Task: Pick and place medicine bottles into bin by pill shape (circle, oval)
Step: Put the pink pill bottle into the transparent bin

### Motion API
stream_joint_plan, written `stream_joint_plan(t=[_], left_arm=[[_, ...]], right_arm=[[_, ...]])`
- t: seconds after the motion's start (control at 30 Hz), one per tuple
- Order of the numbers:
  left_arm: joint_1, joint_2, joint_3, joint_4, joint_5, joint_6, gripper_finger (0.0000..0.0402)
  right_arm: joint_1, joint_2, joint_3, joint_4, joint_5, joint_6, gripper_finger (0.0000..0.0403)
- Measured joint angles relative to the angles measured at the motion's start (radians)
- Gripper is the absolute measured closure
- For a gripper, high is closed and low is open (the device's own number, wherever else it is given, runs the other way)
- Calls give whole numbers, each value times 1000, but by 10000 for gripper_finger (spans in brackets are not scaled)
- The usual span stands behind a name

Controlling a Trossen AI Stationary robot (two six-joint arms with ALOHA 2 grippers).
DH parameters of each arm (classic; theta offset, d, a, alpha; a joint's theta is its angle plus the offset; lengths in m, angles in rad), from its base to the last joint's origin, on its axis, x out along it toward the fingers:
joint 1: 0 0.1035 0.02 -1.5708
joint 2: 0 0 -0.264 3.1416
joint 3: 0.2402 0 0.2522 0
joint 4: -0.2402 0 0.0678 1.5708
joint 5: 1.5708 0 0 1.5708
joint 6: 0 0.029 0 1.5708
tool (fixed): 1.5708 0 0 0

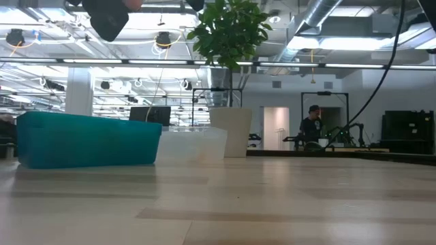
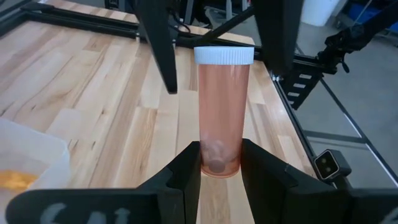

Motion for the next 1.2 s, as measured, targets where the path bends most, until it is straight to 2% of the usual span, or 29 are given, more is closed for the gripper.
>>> stream_joint_plan(t=[0.4, 0.5, 0.7, 0.97, 1.1, 1.2], left_arm=[[0, 0, 0, -3, -5, 13, 310], [0, 0, 0, -3, -6, 9, 310], [0, 0, 0, -1, -7, -18, 279], [0, -32, 0, -8, -30, -149, 179], [0, -131, 0, -11, -33, -197, 148], [0, -239, 0, -13, -70, -196, 144]], right_arm=[[-16, 0, 0, 0, -8, -1, 283], [-17, 0, 0, 0, -9, -4, 303], [-20, 0, 0, 1, -9, -16, 295], [-72, -60, -3, -52, 0, -73, 293], [-133, -116, 0, -141, 47, -115, 289], [-177, -129, 0, -213, 138, -157, 289]])
